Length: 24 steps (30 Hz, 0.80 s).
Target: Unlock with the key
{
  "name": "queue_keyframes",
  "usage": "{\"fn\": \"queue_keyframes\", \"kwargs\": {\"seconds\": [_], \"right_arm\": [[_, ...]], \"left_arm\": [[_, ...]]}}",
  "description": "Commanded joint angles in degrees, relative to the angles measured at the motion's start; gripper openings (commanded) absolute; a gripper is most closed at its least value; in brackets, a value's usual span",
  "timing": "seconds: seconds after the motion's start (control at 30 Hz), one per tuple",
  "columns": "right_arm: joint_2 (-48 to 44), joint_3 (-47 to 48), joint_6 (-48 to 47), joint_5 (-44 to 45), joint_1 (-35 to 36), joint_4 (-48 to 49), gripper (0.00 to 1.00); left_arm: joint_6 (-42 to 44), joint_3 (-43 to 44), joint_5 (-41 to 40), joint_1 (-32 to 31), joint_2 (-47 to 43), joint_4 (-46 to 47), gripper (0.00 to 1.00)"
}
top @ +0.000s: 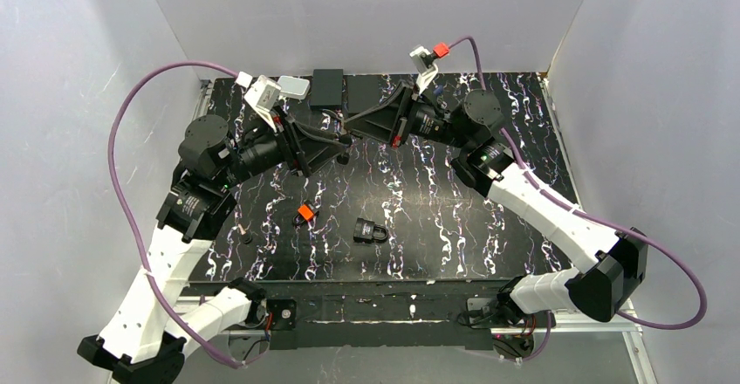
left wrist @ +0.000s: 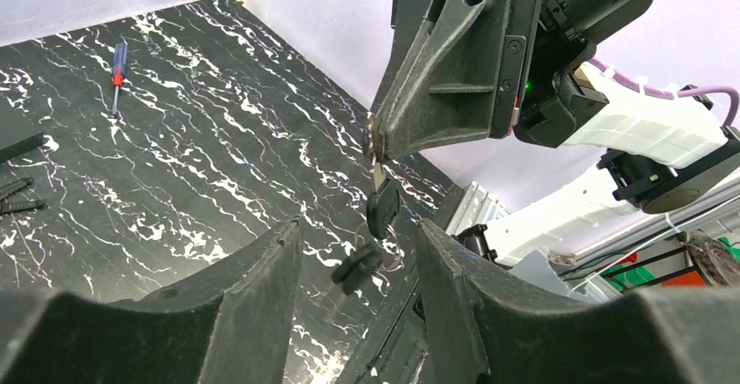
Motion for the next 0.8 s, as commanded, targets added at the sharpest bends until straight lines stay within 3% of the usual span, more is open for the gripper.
{"fn": "queue_keyframes", "kwargs": {"seconds": [0.0,0.37,0.5,0.6,0.7,0.77], "right_arm": [[-0.3,3.6,0.0,-1.7,0.7,3.2,0.01],[-0.6,4.4,-1.5,-4.2,0.7,0.9,0.01],[-1.2,4.2,-2.5,-4.3,0.7,0.0,0.01],[-1.7,4.2,-2.5,-4.3,0.7,-0.1,0.01],[-2.1,4.0,-2.3,-4.1,0.7,0.1,0.01],[-2.4,3.9,-2.1,-3.9,0.8,0.1,0.01]], "left_arm": [[-0.5,2.1,1.5,-0.1,0.2,1.9,0.46],[-4.2,2.1,1.7,-0.1,0.5,4.9,0.33],[-6.1,1.9,2.7,-0.1,0.7,5.7,0.18],[-7.9,1.2,3.8,-0.1,0.6,7.4,0.16],[-9.7,0.3,4.7,-0.1,0.7,9.5,0.0],[-11.1,-0.4,4.8,-0.1,0.7,10.6,0.0]]}}
